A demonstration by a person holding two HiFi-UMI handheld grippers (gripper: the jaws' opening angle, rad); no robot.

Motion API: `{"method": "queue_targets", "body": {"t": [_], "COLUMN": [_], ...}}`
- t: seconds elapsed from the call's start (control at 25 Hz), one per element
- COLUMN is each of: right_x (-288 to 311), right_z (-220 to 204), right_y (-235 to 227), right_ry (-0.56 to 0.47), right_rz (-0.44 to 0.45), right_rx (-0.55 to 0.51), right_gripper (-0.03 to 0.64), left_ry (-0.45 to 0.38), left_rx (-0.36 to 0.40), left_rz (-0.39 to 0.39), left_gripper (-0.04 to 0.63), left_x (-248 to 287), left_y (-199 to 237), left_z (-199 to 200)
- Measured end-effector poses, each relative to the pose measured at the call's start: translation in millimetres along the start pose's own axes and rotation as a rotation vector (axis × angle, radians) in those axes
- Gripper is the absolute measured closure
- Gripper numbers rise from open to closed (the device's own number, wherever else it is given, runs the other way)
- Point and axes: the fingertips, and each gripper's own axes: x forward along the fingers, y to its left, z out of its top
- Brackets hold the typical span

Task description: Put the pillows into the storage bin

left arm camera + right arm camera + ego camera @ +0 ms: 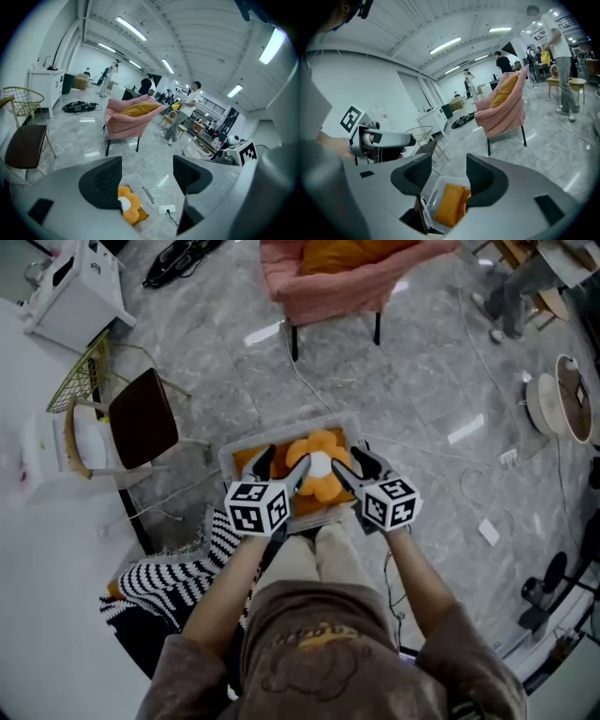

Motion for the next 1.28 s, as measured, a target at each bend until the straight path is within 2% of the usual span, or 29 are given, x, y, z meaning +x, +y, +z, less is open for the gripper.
{"method": "queue_targets", "body": {"t": [0.32, 0.6, 0.72, 0.8, 0.88, 0.96, 1.04, 1.12, 1.28], "right_x": [-66.6, -120.0, -131.9, -139.4, -145.7, -151.3, -156.3, -160.5, -165.5], "right_z": [69.3, 99.6, 109.7, 115.4, 120.4, 124.8, 129.4, 132.8, 130.9], "right_y": [90.3, 143.8, 155.9, 165.2, 175.4, 183.9, 189.0, 189.6, 178.2], "right_ry": [-0.079, -0.151, -0.197, -0.221, -0.250, -0.281, -0.316, -0.355, -0.412], "right_rz": [0.111, 0.165, 0.178, 0.185, 0.194, 0.203, 0.196, 0.171, 0.109], "right_rx": [-0.062, -0.150, -0.184, -0.210, -0.242, -0.265, -0.277, -0.294, -0.336], "right_gripper": [0.393, 0.400, 0.402, 0.436, 0.493, 0.554, 0.593, 0.614, 0.614], "left_ry": [-0.093, -0.199, -0.269, -0.326, -0.360, -0.380, -0.398, -0.419, -0.465], "left_rx": [0.095, 0.170, 0.190, 0.194, 0.205, 0.223, 0.240, 0.258, 0.292], "left_rz": [-0.119, -0.156, -0.147, -0.137, -0.138, -0.138, -0.133, -0.131, -0.123], "left_gripper": [0.272, 0.272, 0.272, 0.273, 0.323, 0.481, 0.552, 0.587, 0.591], "left_x": [-84.7, -158.0, -177.1, -189.5, -200.4, -208.9, -215.1, -218.9, -218.8], "left_y": [-67.5, -93.4, -98.5, -101.1, -103.2, -105.1, -106.4, -107.6, -107.8], "left_z": [65.2, 94.0, 102.7, 108.0, 108.8, 106.8, 105.1, 103.2, 97.6]}}
